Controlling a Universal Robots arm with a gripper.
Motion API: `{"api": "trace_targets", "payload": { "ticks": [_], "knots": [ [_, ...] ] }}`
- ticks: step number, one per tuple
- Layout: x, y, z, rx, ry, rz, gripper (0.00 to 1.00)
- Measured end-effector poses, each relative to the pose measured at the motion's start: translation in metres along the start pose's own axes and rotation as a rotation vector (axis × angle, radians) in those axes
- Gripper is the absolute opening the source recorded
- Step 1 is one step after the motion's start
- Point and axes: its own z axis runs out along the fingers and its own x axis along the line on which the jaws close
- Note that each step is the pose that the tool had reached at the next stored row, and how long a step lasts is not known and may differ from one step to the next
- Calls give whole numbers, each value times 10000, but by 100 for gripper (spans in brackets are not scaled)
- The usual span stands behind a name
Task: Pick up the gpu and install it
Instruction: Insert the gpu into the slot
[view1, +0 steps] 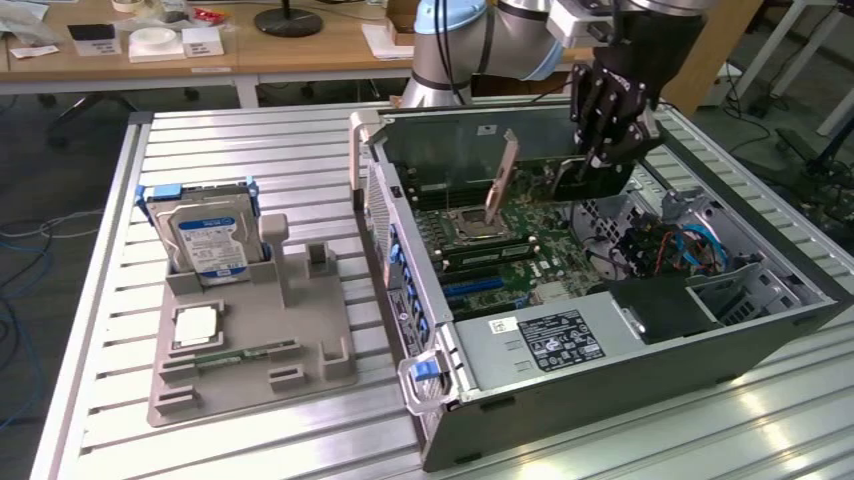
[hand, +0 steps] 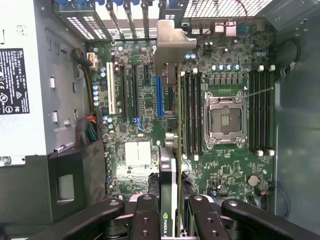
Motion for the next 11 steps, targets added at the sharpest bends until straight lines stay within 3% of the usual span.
{"api": "trace_targets", "payload": {
  "ticks": [11],
  "knots": [
    [13,41,82,0,-1,1,27]
  ]
}}
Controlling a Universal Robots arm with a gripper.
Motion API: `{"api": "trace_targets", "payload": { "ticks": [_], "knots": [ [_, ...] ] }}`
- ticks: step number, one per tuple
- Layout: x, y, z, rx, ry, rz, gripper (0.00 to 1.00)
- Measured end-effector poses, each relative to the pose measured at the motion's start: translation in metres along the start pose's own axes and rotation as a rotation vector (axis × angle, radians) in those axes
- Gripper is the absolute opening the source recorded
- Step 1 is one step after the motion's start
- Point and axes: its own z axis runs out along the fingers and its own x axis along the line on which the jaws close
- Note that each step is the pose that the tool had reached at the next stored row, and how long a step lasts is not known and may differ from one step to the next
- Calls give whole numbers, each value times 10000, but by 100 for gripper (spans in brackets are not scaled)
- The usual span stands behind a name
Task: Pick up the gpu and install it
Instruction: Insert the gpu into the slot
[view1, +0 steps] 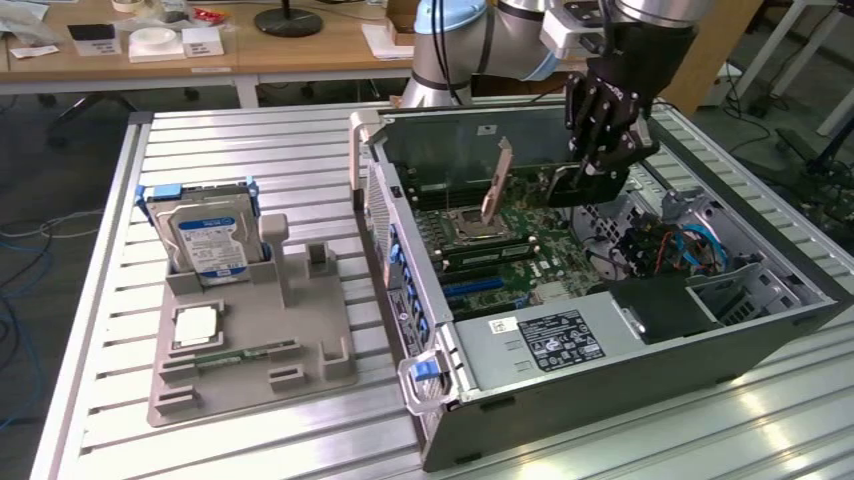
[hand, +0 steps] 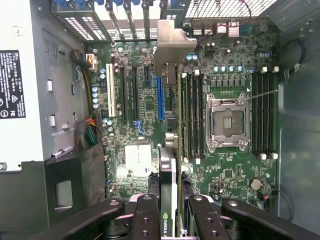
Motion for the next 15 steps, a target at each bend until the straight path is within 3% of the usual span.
{"api": "trace_targets", "payload": {
  "ticks": [15],
  "knots": [
    [7,83,104,0,5,-2,27]
  ]
}}
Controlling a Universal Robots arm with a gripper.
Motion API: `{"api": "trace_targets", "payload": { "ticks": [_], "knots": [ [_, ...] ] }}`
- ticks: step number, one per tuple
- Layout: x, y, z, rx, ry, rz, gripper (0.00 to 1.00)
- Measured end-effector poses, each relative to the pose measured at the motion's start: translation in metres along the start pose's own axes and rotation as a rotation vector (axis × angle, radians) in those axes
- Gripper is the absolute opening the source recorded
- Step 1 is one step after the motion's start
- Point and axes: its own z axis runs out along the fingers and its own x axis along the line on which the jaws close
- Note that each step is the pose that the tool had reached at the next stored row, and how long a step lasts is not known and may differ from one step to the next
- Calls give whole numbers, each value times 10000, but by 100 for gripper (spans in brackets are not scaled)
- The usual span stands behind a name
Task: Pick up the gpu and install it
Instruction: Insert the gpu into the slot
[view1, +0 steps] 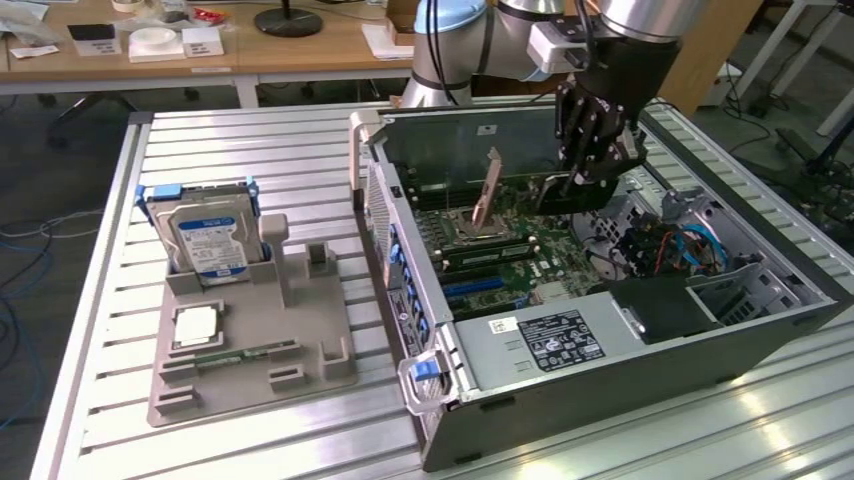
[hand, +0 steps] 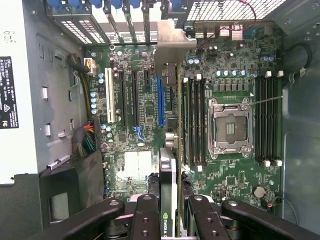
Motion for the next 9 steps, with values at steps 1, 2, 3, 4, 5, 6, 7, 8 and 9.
{"api": "trace_targets", "payload": {
  "ticks": [1,2,3,4,5,6,7,8,9],
  "knots": [
    [0,0,1,0,-1,0,27],
    [0,0,1,0,-3,0,27],
    [0,1,2,1,-4,1,27],
    [0,2,7,2,-7,1,27],
    [0,4,17,2,-8,1,27],
    [1,6,27,2,-5,2,27],
    [1,6,36,3,-3,0,27],
    [1,6,41,3,-3,-1,27],
    [1,6,41,3,-1,-1,27]
  ]
}}
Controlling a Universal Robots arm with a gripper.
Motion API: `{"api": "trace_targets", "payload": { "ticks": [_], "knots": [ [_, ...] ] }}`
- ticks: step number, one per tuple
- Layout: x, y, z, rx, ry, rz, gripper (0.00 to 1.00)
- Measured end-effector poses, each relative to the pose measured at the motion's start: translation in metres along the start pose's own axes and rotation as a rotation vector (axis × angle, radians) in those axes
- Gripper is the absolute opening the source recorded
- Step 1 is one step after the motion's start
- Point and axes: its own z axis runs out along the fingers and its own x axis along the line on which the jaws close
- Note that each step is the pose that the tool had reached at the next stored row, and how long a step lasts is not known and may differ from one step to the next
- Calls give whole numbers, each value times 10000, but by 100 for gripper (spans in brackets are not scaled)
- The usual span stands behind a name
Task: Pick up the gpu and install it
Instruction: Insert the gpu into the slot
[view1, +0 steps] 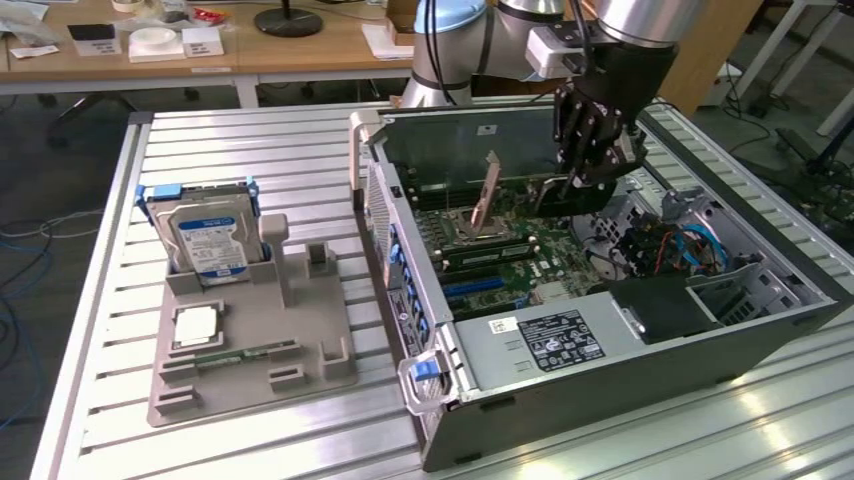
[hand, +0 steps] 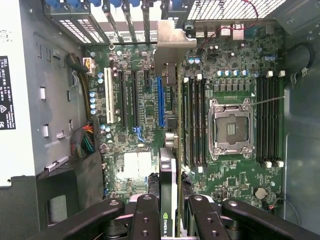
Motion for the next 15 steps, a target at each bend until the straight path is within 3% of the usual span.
{"api": "trace_targets", "payload": {
  "ticks": [7,15],
  "knots": [
    [0,1,2,0,-2,2,27],
    [3,6,84,12,-3,0,27]
  ]
}}
